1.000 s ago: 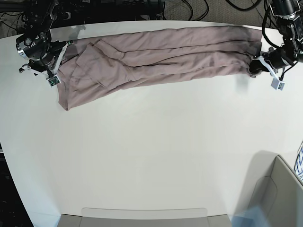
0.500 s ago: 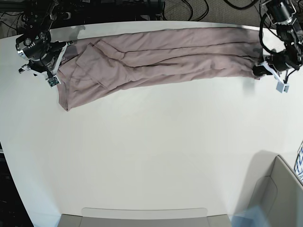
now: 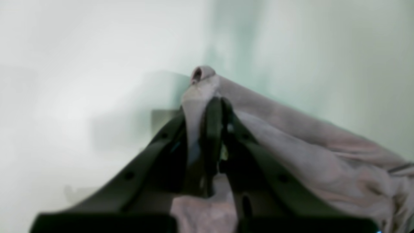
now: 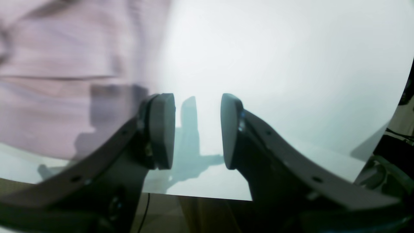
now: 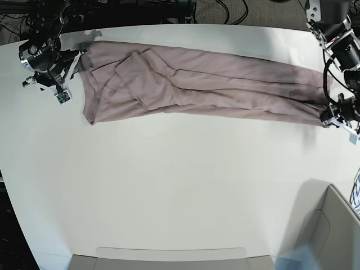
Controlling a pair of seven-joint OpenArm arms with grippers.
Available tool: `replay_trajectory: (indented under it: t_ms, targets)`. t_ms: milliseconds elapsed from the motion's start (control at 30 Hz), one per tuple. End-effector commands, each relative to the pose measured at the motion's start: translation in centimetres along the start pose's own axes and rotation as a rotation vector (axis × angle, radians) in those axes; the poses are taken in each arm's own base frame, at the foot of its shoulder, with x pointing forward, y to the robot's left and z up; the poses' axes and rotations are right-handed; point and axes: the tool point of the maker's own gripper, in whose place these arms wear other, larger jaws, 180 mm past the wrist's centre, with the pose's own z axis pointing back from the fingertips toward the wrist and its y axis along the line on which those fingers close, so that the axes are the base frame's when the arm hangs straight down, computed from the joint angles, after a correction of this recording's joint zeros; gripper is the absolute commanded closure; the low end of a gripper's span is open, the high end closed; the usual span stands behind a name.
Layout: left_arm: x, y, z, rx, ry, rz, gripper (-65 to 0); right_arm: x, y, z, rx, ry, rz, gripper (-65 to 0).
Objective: Fold the T-shirt properly
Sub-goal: 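Release the hem with the left gripper and move it along the fold, then grasp the folded end with the left gripper and push it toward the right gripper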
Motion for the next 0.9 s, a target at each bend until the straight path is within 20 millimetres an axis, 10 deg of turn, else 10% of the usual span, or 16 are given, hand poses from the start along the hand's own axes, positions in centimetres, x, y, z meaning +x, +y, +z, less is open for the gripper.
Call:
replay_trajectory:
  t_ms: [0,400,633,867]
  targets:
    - [1.3,0.7,1.0,0.012,-0.023,0.001,0.0,0.5,-0.7,0.5,-0.02,-0.02,0.018,-24.1]
    - [-1.4,0.4,2.8,0.079,-0.029,-0.167,0.0,1.4,0.2,0.3,-0.001,-0.045,-0.002,-24.1]
    - [0.4,-3.2,5.1,0.106,-0.089,-0.211,0.0,1.6,0.2,0.3,-0.002,-0.049,-0.004,-24.1]
    - [0.5,-10.9,7.6,0.057,-0.285,-0.172,0.0,1.5,0.2,0.3,0.001,-0.046,-0.004,-24.1]
